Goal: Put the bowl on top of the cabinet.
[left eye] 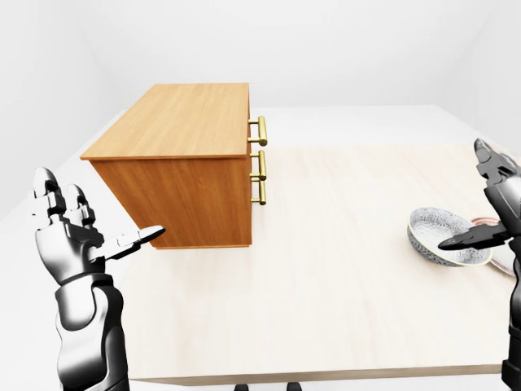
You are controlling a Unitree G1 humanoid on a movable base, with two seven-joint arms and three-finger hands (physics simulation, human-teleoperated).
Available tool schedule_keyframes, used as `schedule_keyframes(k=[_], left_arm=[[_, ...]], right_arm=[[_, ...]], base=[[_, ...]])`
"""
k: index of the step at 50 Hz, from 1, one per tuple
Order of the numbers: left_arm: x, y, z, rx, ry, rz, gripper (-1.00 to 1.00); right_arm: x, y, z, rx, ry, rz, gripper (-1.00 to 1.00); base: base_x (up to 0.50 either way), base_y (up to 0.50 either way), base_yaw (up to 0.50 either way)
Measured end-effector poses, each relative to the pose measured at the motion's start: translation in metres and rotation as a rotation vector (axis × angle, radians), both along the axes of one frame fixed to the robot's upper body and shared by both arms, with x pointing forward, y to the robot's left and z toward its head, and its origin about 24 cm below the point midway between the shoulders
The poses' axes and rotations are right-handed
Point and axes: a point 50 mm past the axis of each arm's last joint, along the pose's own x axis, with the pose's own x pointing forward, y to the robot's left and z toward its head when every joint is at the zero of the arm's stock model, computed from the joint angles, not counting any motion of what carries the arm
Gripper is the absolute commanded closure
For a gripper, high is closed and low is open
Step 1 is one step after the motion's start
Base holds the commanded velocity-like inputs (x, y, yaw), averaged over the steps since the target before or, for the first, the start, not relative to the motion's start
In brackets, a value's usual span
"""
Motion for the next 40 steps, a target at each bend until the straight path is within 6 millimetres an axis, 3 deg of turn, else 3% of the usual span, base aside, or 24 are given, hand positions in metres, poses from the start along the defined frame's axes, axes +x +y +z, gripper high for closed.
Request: schedule_keyframes(k=[21, 40], left_arm=[[0.000, 0.000, 0.001, 0.002, -0.002, 0.001, -1.00], [0.000, 0.000, 0.000, 0.001, -0.001, 0.001, -1.00]], right_arm=[[0.007, -0.029, -0.024, -0.030, 0.202, -0.117, -1.00], [0.012, -0.038, -0.068, 0.041, 0.291, -0.164, -1.00]], base=[[0.00, 0.00, 0.00], [0.00, 0.00, 0.00]])
